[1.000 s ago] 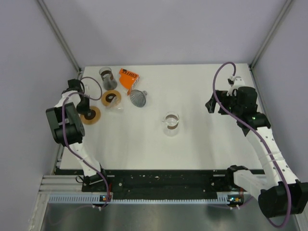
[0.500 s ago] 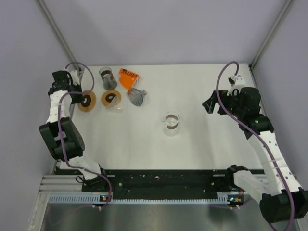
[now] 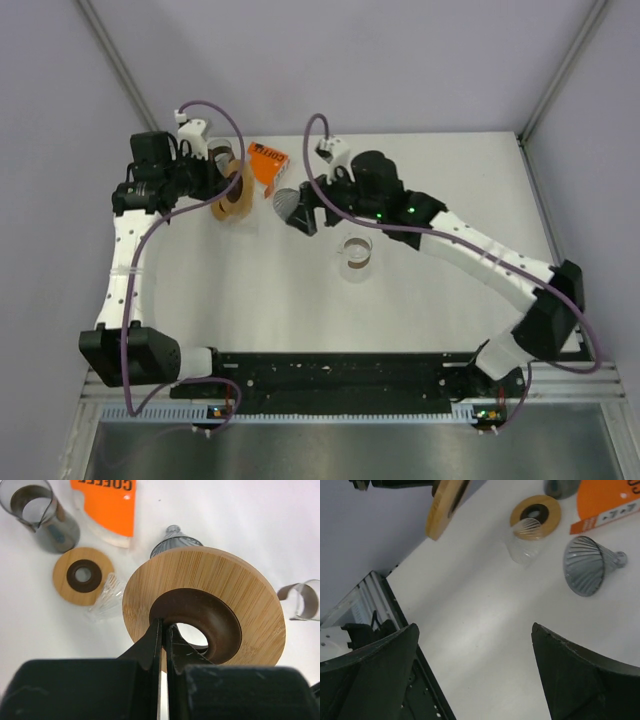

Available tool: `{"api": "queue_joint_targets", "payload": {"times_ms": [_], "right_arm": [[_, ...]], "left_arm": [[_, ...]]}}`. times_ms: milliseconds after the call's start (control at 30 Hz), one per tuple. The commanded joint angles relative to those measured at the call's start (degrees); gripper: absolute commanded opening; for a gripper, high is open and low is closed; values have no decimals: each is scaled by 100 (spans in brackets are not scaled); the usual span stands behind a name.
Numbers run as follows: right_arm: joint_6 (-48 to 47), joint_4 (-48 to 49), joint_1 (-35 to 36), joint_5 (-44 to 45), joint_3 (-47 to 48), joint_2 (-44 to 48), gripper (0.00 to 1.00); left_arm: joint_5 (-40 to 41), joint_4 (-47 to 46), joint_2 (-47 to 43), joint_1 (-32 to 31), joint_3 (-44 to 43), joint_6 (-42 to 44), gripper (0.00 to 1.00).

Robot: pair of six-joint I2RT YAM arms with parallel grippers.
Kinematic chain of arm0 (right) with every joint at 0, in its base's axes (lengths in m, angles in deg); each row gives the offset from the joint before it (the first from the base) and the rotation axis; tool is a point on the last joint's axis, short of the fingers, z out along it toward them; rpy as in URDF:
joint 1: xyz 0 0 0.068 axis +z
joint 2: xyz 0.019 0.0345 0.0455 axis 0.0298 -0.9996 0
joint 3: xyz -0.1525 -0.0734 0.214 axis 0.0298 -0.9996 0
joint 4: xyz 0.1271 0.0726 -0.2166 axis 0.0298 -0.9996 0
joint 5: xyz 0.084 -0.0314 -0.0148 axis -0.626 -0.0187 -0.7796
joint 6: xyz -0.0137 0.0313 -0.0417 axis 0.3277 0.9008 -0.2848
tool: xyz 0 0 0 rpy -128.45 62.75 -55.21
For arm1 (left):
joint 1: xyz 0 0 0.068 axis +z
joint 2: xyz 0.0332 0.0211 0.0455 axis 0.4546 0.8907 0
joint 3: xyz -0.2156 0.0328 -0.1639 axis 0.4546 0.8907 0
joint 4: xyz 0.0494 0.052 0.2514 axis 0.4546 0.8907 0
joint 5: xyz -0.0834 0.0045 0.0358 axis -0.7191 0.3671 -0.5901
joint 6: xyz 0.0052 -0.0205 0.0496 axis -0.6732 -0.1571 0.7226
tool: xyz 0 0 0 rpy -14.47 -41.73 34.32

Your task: Place the coffee filter in the dripper

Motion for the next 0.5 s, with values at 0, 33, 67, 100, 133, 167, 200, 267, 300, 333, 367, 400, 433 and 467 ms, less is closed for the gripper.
{"api": "queue_joint_targets", "payload": {"times_ms": [0, 33, 67, 100, 133, 167, 200, 267, 300, 333, 367, 400, 433, 467], "right_arm": [[551, 977, 370, -437, 1177, -1029, 94], [683, 1162, 371, -473, 1309, -1249, 93], [772, 1312, 371, -456, 1450, -1434, 91], [851, 1426, 371, -395, 1591, -1627, 90], [947, 1497, 371, -386, 1705, -1794, 88], [1009, 1550, 379, -438, 1828, -1918, 86], [1105, 1777, 371, -525, 1890, -2024, 84], [1272, 2085, 379, -692, 1978, -2200, 81], [1334, 2182, 380, -754, 2014, -2270, 79], [1387, 2236, 380, -807, 2075, -2340, 76], [1388, 2236, 380, -834, 2145, -2419, 74], [1422, 2236, 380, -869, 2207, -2464, 72], [1431, 2227, 380, -895, 2259, -2569, 68], [1440, 2210, 380, -913, 2312, -2604, 63]], "left_arm": [[-356, -39, -368, -156, -6, -221, 0], [-356, -4, -403, -209, -6, -221, 0], [-322, 23, -439, -235, 12, -239, 0], [-312, 32, -491, -279, 38, -239, 0], [-295, 41, -544, -306, 82, -222, 0], [-269, 32, -570, -323, 126, -213, 0], [-251, 23, -597, -341, 161, -221, 0], [-225, 6, -623, -367, 214, -213, 0], [-216, -3, -623, -367, 223, -230, 0], [-207, -12, -623, -385, 232, -222, 0], [-207, -21, -623, -368, 232, -239, 0], [-207, -38, -623, -385, 240, -239, 0], [-207, -38, -615, -402, 232, -256, 0], [-224, -47, -615, -394, 232, -274, 0]]}}
